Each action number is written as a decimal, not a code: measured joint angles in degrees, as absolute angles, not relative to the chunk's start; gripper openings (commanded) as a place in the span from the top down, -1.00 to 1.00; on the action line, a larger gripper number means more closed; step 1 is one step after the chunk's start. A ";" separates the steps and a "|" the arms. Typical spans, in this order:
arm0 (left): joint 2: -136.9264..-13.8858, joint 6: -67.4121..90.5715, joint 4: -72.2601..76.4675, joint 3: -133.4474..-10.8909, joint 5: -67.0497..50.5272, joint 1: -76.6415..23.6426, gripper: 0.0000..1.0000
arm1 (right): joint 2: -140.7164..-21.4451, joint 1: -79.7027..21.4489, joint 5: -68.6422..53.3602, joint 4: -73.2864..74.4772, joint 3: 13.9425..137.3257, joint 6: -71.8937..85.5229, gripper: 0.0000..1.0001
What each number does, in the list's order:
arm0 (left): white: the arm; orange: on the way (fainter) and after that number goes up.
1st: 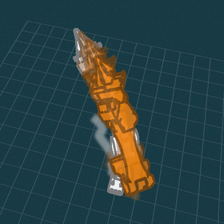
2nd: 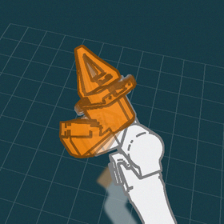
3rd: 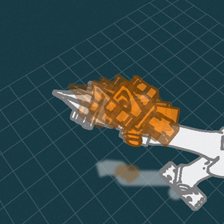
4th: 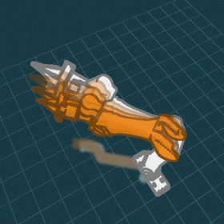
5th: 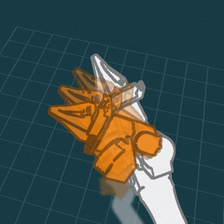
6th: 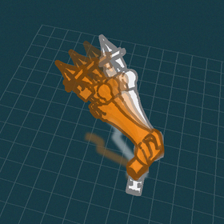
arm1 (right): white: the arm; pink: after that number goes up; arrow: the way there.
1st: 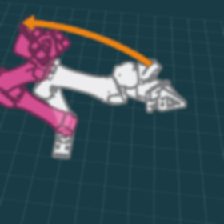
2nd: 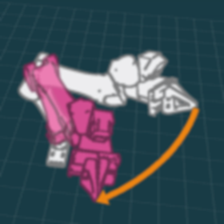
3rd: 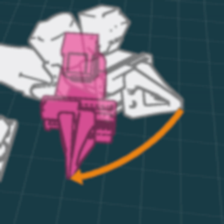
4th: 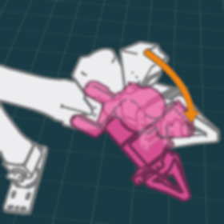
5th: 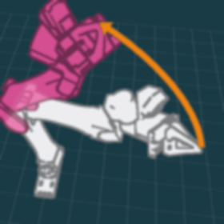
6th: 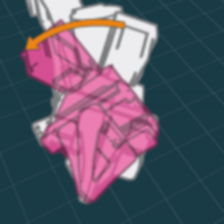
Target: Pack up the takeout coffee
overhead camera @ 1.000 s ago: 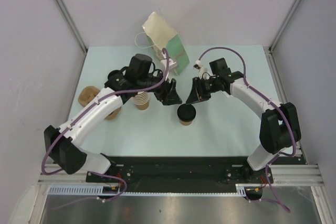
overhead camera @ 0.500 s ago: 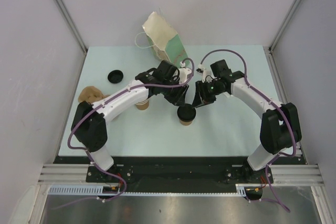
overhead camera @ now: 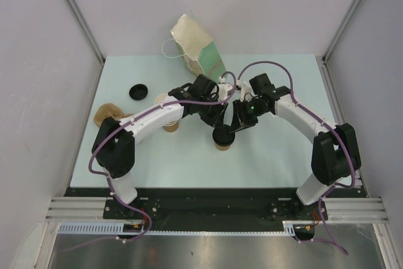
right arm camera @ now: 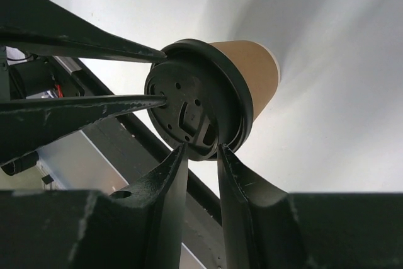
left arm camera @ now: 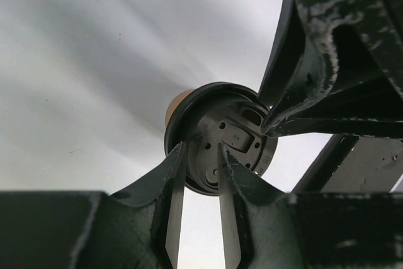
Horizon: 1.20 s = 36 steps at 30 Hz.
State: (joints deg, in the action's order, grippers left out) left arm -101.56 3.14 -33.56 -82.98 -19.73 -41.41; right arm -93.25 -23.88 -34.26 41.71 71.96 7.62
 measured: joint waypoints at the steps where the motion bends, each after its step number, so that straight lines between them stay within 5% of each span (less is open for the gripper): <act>1: -101.73 3.18 -33.45 -82.98 -19.73 -41.41 0.44 | -93.27 -23.88 -34.24 41.71 71.96 7.62 0.40; 36: -104.07 4.69 -30.00 -81.06 -21.12 -40.64 0.92 | -94.56 -24.43 -32.38 39.97 69.65 8.34 0.60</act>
State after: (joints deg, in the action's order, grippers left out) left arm -104.07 4.69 -30.00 -81.06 -21.12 -40.64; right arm -94.56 -24.43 -32.38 39.97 69.65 8.34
